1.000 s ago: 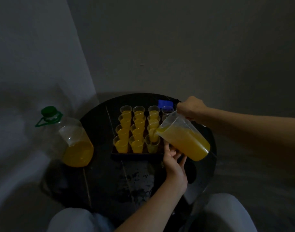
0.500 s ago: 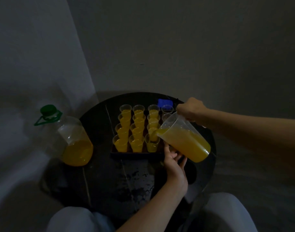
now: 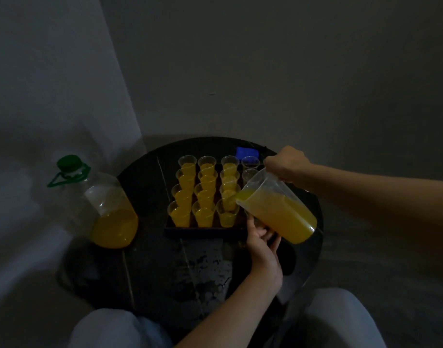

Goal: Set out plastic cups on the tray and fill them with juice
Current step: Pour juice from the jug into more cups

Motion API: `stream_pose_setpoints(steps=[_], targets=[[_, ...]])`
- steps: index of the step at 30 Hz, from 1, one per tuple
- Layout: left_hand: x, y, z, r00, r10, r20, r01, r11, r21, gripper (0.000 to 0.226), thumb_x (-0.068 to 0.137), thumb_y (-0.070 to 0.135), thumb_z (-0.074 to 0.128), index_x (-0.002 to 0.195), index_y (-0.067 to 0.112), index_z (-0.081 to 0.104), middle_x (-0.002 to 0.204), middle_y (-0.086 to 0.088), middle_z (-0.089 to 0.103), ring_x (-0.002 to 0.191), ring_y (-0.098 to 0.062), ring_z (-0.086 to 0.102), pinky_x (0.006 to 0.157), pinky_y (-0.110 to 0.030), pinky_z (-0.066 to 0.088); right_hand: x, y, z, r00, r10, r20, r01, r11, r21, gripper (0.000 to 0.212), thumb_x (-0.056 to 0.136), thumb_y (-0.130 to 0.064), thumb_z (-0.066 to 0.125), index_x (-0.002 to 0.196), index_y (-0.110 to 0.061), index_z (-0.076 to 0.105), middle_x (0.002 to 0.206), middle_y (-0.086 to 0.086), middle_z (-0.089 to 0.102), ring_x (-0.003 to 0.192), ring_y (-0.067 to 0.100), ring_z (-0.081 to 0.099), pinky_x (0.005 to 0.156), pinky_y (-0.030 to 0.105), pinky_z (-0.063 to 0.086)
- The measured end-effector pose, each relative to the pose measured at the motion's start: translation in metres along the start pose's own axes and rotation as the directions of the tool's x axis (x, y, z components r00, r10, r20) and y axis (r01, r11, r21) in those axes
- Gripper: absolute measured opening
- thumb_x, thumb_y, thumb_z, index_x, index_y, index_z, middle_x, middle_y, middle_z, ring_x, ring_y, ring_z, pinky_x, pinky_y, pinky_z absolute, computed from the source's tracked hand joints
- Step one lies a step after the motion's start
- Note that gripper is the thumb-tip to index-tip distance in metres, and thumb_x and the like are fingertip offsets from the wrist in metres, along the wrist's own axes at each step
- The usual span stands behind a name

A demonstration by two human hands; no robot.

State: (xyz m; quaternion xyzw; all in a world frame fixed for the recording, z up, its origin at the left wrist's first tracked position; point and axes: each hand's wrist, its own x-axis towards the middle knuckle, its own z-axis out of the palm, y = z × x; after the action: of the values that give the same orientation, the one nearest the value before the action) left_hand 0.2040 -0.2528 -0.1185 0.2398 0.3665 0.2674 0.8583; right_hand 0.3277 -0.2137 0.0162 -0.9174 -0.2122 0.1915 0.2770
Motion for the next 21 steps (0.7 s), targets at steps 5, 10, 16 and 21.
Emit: stream_pose_setpoints(steps=[5, 10, 16, 21], targets=[[0.0019, -0.0019, -0.0009, 1.0, -0.004, 0.015, 0.004, 1.0, 0.011, 0.05, 0.107, 0.023, 0.027, 0.153, 0.035, 0.039, 0.131, -0.005, 0.059, 0.125, -0.025, 0.055, 0.113, -0.048, 0.041, -0.0001, -0.0014, -0.0015, 1.0, 0.004, 0.004, -0.004, 1.0, -0.003, 0.024, 0.095, -0.027, 0.056, 0.094, -0.004, 0.062, 0.079, 0.009, 0.06, 0.057, 0.014, 0.052, 0.047, 0.022, 0.038], [0.0014, -0.0038, -0.0013, 1.0, -0.001, 0.021, 0.001, 1.0, 0.014, 0.053, 0.104, 0.019, 0.028, 0.154, 0.034, 0.037, 0.13, -0.004, 0.058, 0.124, -0.024, 0.055, 0.113, -0.048, 0.041, 0.0011, 0.0011, 0.0003, 1.0, 0.001, -0.009, -0.001, 1.0, -0.008, 0.025, 0.096, -0.027, 0.056, 0.093, -0.003, 0.063, 0.077, 0.008, 0.061, 0.059, 0.015, 0.054, 0.049, 0.022, 0.041], [-0.0016, -0.0035, -0.0012, 0.999, 0.009, 0.037, -0.01, 1.0, 0.012, 0.06, 0.098, 0.012, 0.031, 0.153, 0.033, 0.038, 0.136, -0.008, 0.056, 0.126, -0.027, 0.054, 0.111, -0.047, 0.042, 0.0029, 0.0014, 0.0004, 0.999, 0.01, -0.031, -0.011, 1.0, -0.028, 0.029, 0.097, -0.033, 0.057, 0.094, -0.005, 0.062, 0.078, 0.007, 0.062, 0.06, 0.015, 0.057, 0.05, 0.022, 0.044], [-0.0014, -0.0037, -0.0011, 1.0, 0.001, 0.029, -0.002, 1.0, 0.018, 0.06, 0.098, 0.012, 0.03, 0.153, 0.034, 0.038, 0.135, -0.008, 0.054, 0.125, -0.027, 0.054, 0.111, -0.048, 0.042, 0.0028, 0.0026, 0.0033, 0.999, 0.013, -0.036, -0.014, 0.999, -0.044, 0.027, 0.096, -0.032, 0.057, 0.09, -0.006, 0.06, 0.076, 0.007, 0.06, 0.059, 0.015, 0.054, 0.047, 0.023, 0.042]])
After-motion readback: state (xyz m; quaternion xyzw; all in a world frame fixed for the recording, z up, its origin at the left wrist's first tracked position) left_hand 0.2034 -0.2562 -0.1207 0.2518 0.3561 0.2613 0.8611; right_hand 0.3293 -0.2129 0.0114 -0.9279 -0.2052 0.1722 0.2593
